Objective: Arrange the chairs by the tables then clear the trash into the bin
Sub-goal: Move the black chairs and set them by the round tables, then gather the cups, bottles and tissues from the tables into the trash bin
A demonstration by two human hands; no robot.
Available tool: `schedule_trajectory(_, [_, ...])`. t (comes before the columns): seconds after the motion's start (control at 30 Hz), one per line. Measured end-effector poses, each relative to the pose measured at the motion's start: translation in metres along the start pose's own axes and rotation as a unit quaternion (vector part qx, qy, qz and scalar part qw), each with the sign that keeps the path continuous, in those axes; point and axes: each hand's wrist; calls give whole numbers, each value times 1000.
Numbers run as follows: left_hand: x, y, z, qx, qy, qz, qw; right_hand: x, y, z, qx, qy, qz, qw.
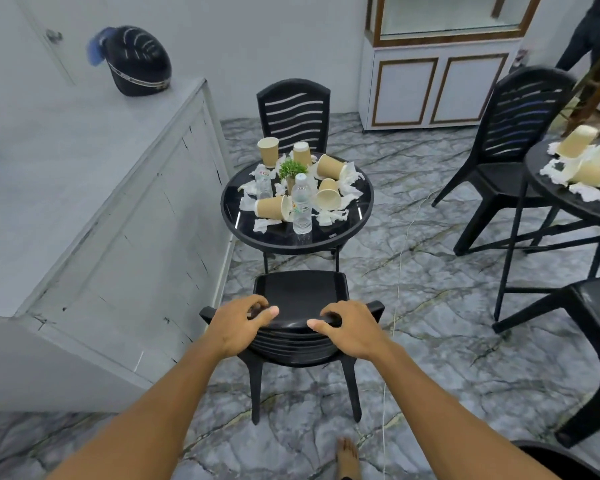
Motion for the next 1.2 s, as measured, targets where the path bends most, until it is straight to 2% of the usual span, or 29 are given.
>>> schedule_trajectory(0.1, [3,30,14,20,41,17,999,19,3,7,-18,-3,37,999])
schedule_trajectory(0.2, [3,64,34,1,41,59,997,48,11,20,-24,14,15,999])
schedule_trajectory(0.33, [-4,113,68,-13,50,54,997,92,31,38,-44,11,-6,999])
schedule_trajectory(0.5, [-29,183,120,-31,36,67,997,156,73,62,-45,5,-15,999])
schedule_trajectory(0.73, [-79,270,190,-15,34,42,998,236,150,105,-43,-4,-54,998])
schedule_trajectory(1.03, [-96,307,260,29,41,27,998,276,200,165,-36,-33,-80,996])
schedule_trajectory(1.2, [-90,304,311,62,83,10,995,282,202,219,-9,-54,-79,995])
Point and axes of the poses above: each hand's wrist, its own z-axis towards the middle knuckle, its own x-axis out of the back of the hand, y = z × x, and after that the axes turned 3 degrees about x, right-handed
